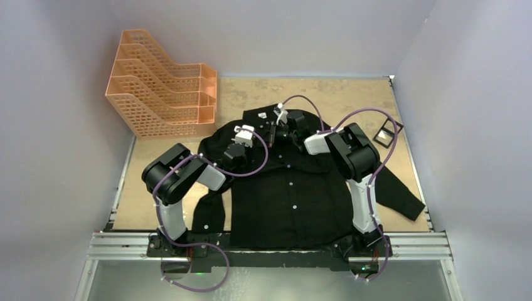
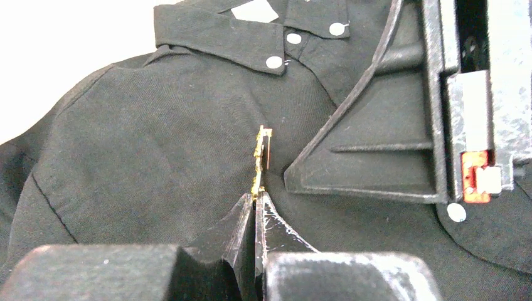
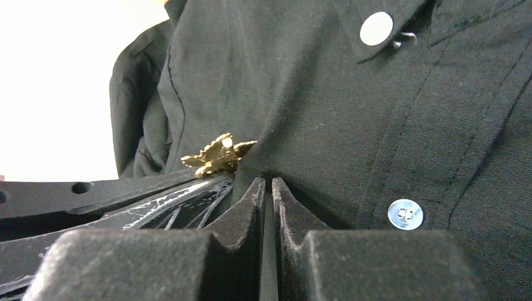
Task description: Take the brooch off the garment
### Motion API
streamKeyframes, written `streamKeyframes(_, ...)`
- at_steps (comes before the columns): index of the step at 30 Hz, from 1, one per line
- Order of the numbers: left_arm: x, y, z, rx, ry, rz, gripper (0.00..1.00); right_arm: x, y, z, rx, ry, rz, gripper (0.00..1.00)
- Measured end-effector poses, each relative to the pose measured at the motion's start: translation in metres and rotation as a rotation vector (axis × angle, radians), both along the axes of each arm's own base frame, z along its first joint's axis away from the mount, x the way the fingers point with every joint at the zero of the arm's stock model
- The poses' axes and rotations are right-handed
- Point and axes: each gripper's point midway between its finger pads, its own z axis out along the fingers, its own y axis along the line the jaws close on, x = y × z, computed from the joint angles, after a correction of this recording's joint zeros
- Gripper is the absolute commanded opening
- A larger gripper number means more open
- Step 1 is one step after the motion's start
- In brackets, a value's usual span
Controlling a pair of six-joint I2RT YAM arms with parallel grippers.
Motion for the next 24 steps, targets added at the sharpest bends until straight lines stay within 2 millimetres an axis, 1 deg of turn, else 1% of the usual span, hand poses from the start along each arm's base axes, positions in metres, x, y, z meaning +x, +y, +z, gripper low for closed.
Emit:
streamKeyframes(4, 0.0, 0.0, 0.0, -0.001, -0.001, 0.0, 0.08, -0.004, 0.002, -0.008, -0.01, 0.016, 0.006, 0.09)
streamKeyframes(6, 0.0, 0.0, 0.0, -0.001, -0.001, 0.0, 0.1, -0.004, 0.002, -0.008, -0.011, 0.014, 0.005, 0.09)
streamKeyframes(13, 0.001, -0.001, 0.001, 0.0, 0.001, 0.002, 0.15, -0.003, 0.002, -0.009, -0.018, 0.009, 0.007, 0.08)
streamKeyframes(17, 0.004, -0.002, 0.003, -0.005, -0.003, 0.006, 0.2, -0.003, 0.003, -0.009, -0.025, 0.002, 0.006, 0.08)
streamKeyframes(24, 0.011, -0.005, 0.009, -0.012, -0.012, 0.02, 0.21, -0.001, 0.005, -0.009, -0.038, -0.007, -0.002, 0.08)
